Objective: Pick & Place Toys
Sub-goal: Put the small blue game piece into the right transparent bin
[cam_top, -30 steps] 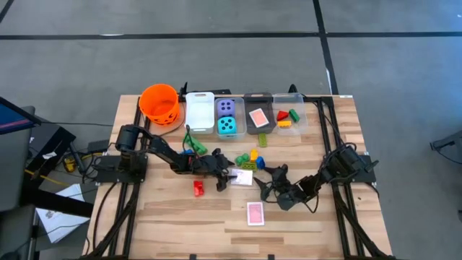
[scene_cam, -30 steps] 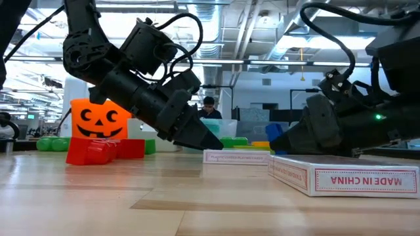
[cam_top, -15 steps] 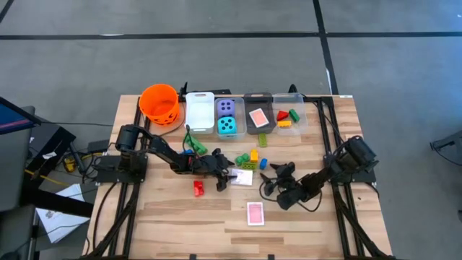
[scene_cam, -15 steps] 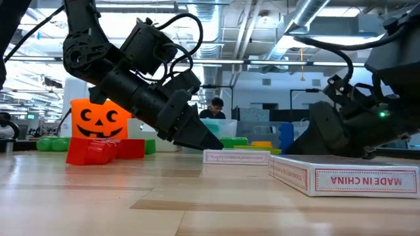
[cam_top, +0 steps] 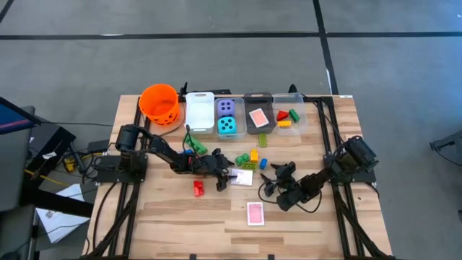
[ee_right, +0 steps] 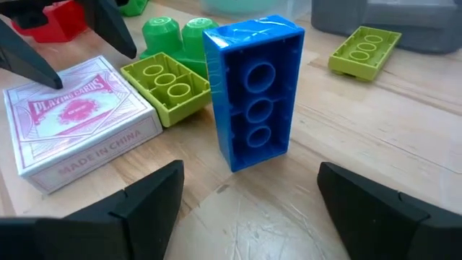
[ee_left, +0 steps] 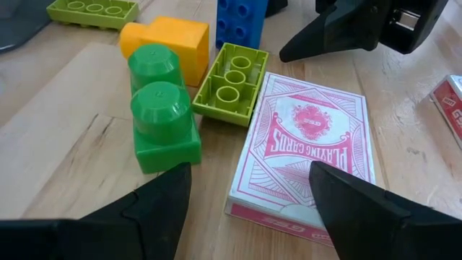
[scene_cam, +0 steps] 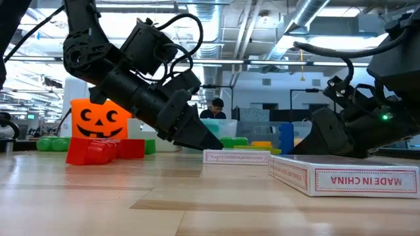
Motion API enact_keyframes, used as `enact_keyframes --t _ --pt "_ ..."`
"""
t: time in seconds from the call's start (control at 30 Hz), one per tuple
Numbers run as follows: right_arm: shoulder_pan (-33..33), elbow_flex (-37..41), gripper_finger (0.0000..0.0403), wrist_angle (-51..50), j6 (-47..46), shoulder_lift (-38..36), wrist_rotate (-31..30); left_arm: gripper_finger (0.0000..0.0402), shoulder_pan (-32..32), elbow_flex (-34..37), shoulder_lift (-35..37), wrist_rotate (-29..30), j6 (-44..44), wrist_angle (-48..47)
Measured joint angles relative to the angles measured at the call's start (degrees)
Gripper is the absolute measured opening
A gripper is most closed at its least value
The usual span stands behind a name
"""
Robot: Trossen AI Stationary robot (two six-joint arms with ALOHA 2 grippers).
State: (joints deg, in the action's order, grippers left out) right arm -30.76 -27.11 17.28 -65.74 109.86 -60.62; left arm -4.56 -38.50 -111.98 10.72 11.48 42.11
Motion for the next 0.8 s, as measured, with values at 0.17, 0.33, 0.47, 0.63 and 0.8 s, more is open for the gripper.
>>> enact_keyframes --t 0.17,0.33,0.47,0.63,0.8 --pt "1.1 0.0 0.0317 0.1 2.6 0.0 0.0 0.0273 0.0 0.0 0.0 0.0 0.0 0.0" --pt "1.9 0.1 0.0317 -0.1 3.5 0.1 -1.2 0.0273 0.0 0.0 0.0 0.0 0.0 0.0" --pt "3.1 0.2 0.0317 -0.1 3.9 0.1 -1.6 0.0273 0.0 0.0 0.0 0.0 0.0 0.0" --pt "4.1 0.2 0.0317 -0.2 4.1 0.1 -2.9 0.0273 0.0 0.0 0.0 0.1 0.0 0.0" --pt "4.7 0.3 0.0317 0.0 6.0 0.1 -3.6 0.0273 0.0 0.0 0.0 0.1 0.0 0.0"
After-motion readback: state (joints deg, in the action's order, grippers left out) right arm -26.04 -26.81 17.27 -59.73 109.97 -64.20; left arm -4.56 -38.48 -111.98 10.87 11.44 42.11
